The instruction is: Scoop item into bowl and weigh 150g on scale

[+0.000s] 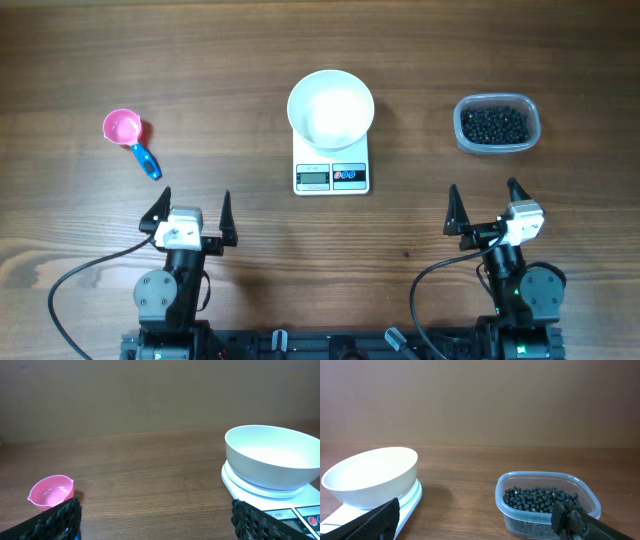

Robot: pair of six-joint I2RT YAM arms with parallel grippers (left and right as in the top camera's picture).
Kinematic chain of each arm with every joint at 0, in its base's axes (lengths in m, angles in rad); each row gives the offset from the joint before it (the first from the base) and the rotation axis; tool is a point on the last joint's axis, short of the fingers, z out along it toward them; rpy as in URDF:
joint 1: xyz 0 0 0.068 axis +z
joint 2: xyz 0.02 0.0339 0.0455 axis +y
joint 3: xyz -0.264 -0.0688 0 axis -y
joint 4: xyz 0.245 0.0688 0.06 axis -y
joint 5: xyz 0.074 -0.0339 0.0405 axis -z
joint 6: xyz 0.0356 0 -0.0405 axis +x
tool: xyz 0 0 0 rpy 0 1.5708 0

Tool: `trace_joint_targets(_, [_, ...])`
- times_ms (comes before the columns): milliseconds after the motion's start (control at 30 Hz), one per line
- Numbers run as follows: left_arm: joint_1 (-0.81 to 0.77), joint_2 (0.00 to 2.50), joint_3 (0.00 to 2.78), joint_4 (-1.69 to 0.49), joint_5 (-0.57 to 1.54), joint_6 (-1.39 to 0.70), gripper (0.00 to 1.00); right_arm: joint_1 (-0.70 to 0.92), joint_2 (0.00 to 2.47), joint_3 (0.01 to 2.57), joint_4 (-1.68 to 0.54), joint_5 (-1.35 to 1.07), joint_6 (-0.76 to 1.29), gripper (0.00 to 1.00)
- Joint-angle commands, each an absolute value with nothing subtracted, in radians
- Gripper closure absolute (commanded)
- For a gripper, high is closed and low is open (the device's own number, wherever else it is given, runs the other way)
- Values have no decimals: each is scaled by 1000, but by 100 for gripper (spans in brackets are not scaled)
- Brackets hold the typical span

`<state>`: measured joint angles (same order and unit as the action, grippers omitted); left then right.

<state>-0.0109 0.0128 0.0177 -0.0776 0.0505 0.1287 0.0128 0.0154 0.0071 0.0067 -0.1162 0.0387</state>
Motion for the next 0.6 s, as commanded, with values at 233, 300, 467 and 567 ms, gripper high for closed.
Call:
trace_joint_targets(233, [-13, 6, 6, -74, 33, 119, 0, 20, 7, 5, 9, -131, 26, 0])
trace_joint_targets(300, [-13, 7, 6, -74, 33, 119, 0, 20, 7, 5, 9, -132, 27, 0])
trace_joint_targets(467, [-13, 7, 6, -74, 32, 120, 0, 20, 7, 5, 9, -132, 27, 0])
trace_joint_targets(567, [-13, 7, 6, -74, 32, 119, 0, 20, 7, 5, 10, -133, 29, 0])
